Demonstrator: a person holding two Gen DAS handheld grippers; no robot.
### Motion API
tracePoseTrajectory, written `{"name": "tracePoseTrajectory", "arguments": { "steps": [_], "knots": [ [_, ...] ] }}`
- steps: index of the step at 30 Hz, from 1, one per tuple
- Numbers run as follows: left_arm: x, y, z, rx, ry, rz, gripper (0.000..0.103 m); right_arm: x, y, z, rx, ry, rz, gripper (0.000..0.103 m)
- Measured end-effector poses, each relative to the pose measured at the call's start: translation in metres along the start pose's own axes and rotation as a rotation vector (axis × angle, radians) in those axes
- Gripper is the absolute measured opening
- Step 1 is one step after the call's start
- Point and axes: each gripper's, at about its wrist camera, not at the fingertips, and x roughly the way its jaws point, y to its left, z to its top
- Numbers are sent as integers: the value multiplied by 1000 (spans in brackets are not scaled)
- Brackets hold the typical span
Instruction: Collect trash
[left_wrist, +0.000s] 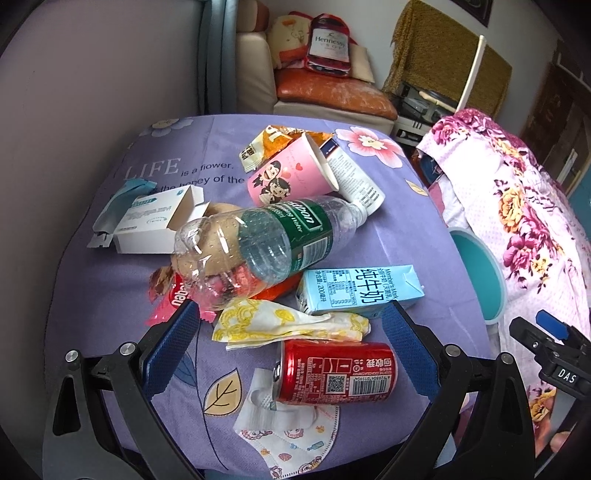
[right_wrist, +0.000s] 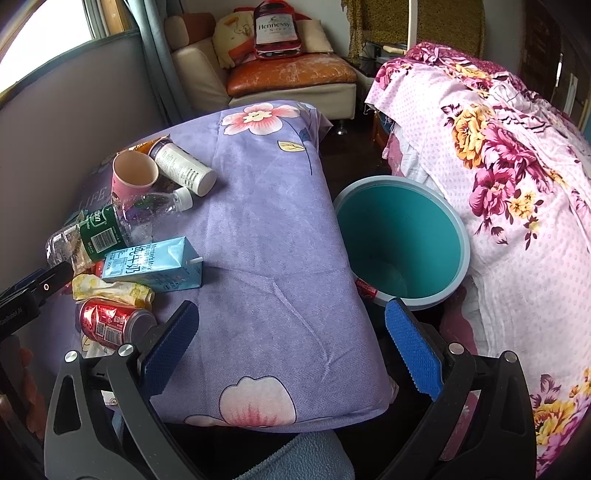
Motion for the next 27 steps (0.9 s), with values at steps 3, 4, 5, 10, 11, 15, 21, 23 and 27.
{"name": "tracePoseTrajectory", "arguments": {
  "steps": [3,4,5,10,11,15,21,23,27],
  "knots": [
    [-2,4,-6,13,14,17,99,2,2,1,-12,9,15,97],
    [-2,4,-9,28,17,27,99,3,3,1,-23,13,22,97],
    [-1,5,-13,46,26,37,99,3,5,1,-37,14,29,97],
    [8,13,-32,52,114,-18,99,5,14,0,-77,27,65,97],
    [11,16,-35,31,137,-43,99,6,14,-1,-75,28,67,97],
    [21,16,-42,-38,188,-143,99,9,18,-4,-82,29,74,97],
    [27,-1,-47,-63,256,-238,98,8,11,-2,-68,9,66,97],
    [32,-4,-47,-107,283,-248,98,9,8,-1,-61,7,67,97],
    [38,-11,-37,-168,273,-197,98,10,7,0,-56,-8,87,97]
  ]
}}
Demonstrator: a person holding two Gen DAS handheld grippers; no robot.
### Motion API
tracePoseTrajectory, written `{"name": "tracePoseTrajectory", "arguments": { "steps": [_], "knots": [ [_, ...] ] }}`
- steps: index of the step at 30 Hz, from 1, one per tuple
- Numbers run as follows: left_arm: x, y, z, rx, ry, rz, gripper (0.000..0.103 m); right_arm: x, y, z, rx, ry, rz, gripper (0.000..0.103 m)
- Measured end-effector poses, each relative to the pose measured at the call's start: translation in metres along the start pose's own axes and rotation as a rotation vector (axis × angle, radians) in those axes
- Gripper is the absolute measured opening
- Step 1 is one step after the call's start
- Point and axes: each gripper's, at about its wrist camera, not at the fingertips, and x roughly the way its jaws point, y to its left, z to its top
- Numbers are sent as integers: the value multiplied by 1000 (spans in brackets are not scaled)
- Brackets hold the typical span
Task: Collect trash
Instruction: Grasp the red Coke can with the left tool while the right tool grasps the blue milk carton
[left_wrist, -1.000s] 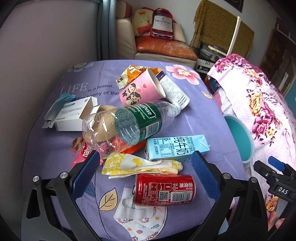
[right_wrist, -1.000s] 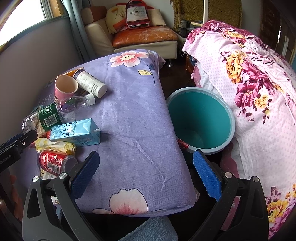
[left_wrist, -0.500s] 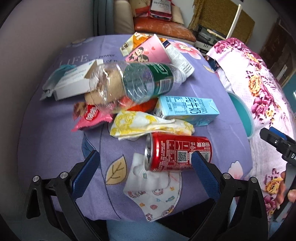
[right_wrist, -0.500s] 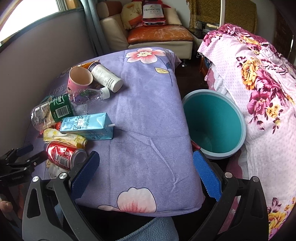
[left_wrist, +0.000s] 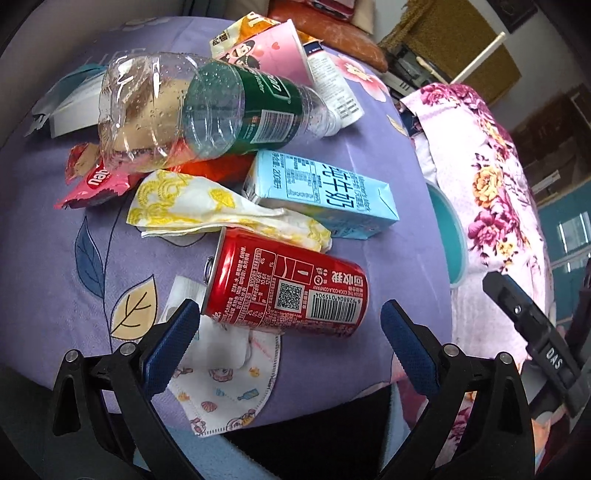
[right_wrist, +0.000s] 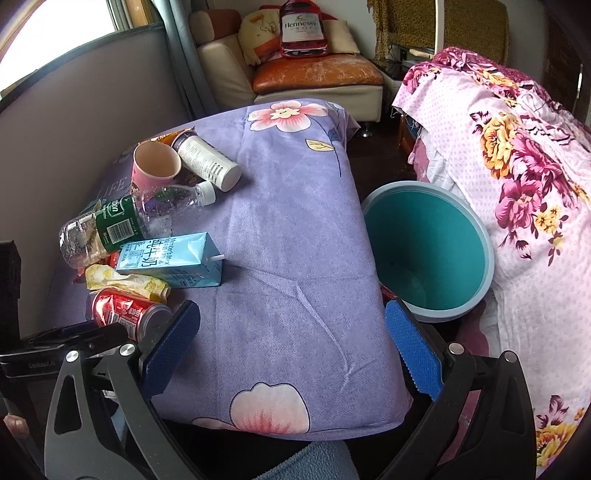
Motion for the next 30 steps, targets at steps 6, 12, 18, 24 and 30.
{"name": "tracePoseTrajectory", "arguments": {
  "steps": [6,12,18,24,30],
  "knots": [
    [16,11,13,-161,29,63,99,5,-3,0,-3,8,37,90],
    [20,4,11,-59,12,172,90,15,-6,-1,18,51,89,58],
    [11,17,17,139,-23,229,79,21,9,3,-44,80,122,58],
    [-4,34,28,204,-93,268,80,38,47,18,-296,181,145,58],
    [-30,53,16,68,-100,199,91,57,95,38,-563,252,155,58]
  ]
}}
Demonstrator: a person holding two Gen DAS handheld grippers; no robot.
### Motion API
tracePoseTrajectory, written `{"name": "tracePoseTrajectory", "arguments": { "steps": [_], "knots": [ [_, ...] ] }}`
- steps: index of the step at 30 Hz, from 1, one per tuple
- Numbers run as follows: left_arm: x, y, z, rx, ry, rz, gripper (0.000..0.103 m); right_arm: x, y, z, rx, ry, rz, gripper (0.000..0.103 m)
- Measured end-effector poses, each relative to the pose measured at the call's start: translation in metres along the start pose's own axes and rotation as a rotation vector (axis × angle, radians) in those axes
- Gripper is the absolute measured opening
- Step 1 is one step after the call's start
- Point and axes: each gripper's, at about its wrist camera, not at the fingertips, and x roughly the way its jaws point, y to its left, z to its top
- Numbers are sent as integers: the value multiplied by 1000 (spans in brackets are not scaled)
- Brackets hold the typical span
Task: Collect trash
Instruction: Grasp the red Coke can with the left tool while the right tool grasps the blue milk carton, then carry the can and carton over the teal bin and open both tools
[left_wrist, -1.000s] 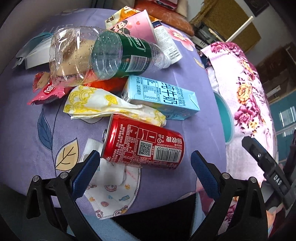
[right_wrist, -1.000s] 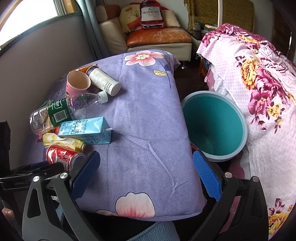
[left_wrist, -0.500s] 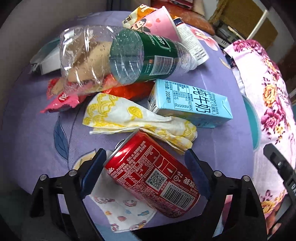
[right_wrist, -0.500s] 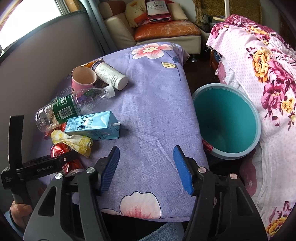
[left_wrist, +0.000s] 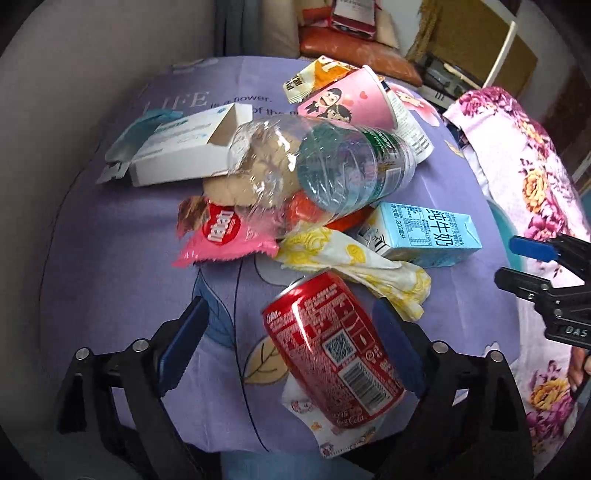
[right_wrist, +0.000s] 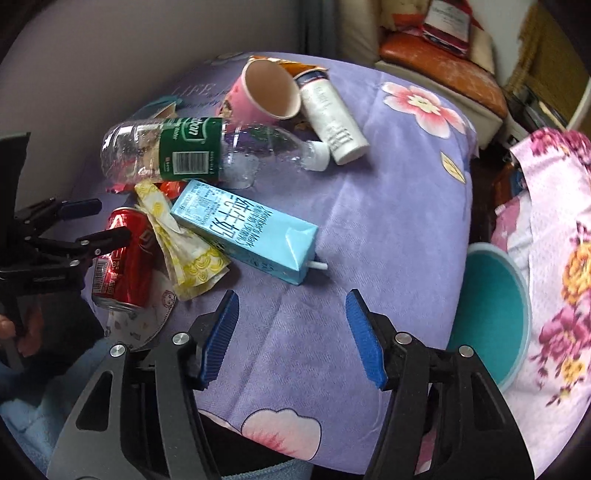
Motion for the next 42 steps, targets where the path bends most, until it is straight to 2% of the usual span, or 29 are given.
{"name": "tracePoseTrajectory", "arguments": {
  "steps": [4,7,8,10,14,20,24,26,28,30,34,37,42],
  "knots": [
    [10,-7,-11,-14,59,-44,91,12,17,27,-143,36,10,58],
    [25,-9,-15,-18,97,-125,90,30,25,42,-212,91,20,57],
    [25,-10,-15,-12,91,-139,87,35,28,45,-233,107,30,55],
    [21,-8,-14,18,75,-172,70,43,34,52,-280,105,27,55],
    [16,5,-12,37,45,-119,70,53,38,65,-298,139,71,55],
    [22,14,-12,17,69,-161,72,51,42,50,-308,237,123,49],
    [36,7,-12,19,91,-188,72,59,47,40,-311,275,95,49],
    [35,8,-12,7,81,-183,67,61,50,41,-298,262,89,43],
    [29,11,-12,7,64,-163,56,56,53,41,-276,232,88,38],
    [22,16,-12,15,56,-150,49,48,53,36,-238,207,101,38],
    [11,24,-16,28,43,-136,49,31,32,24,-109,161,105,37],
    [15,20,-22,55,55,-122,49,31,17,9,-17,162,80,37],
    [28,22,-25,15,87,-137,50,28,8,-11,74,161,83,38]
  ]
}}
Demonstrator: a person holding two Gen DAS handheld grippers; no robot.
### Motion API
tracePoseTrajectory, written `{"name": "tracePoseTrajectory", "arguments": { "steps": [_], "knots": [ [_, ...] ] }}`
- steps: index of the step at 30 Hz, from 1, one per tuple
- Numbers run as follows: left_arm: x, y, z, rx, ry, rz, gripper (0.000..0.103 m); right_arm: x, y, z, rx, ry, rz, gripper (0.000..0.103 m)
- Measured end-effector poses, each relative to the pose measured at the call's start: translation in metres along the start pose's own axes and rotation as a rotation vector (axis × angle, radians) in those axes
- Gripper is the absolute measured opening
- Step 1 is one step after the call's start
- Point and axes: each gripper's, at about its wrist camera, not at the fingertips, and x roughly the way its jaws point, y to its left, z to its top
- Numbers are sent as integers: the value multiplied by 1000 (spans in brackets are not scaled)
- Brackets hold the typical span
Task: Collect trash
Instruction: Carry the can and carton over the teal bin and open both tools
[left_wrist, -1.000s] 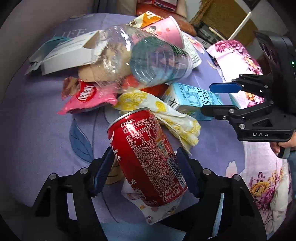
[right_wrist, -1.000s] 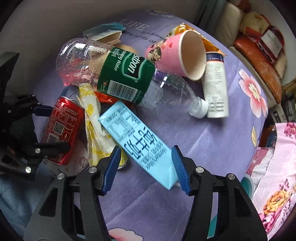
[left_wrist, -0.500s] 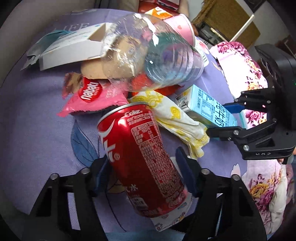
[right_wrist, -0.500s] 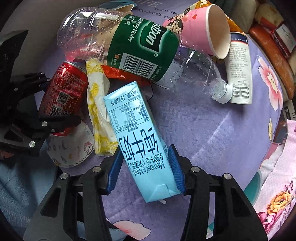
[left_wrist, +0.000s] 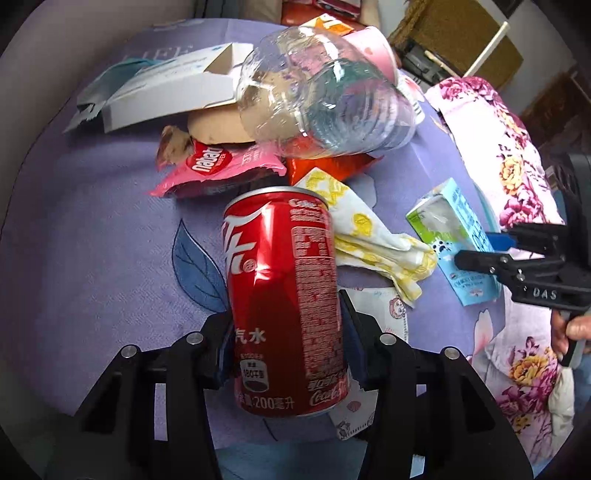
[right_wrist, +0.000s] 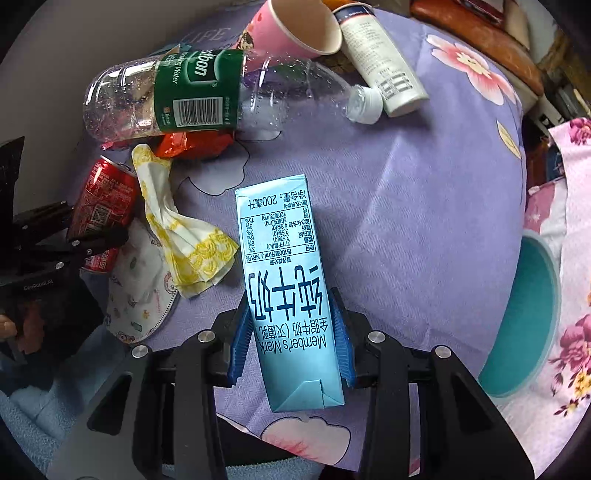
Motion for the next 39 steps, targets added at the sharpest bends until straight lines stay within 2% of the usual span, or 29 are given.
{"name": "tracePoseTrajectory", "arguments": {
  "steps": [2,5,7,13,18,19,24,28,34,39],
  "knots": [
    [-2,-1,0,-7,-4,8,50,0,2,0,17,-4,9,38],
    [-13,-12,-4,45,-25,49,49,2,5,0,20,-17,-9,38],
    [-25,-17,-4,62,-40,46,49,-4,13,1,39,-46,-3,37],
    [-63,-40,2,111,-98,-26,49,-48,-10,-18,177,-200,83,36],
    [-67,-103,32,240,-130,-87,49,-80,-60,-32,334,-323,80,36],
    [-63,-116,39,271,-138,-86,49,-79,-72,-28,376,-346,80,36],
    [-26,-192,74,409,-120,-142,49,-105,-134,-60,592,-457,34,36],
    [17,-253,95,496,-66,-177,50,-110,-179,-86,717,-495,-27,36],
    [82,-328,103,591,19,-209,50,-101,-231,-118,850,-485,-75,36],
    [133,-359,102,612,97,-215,50,-78,-258,-131,907,-430,-79,36]
  ]
}}
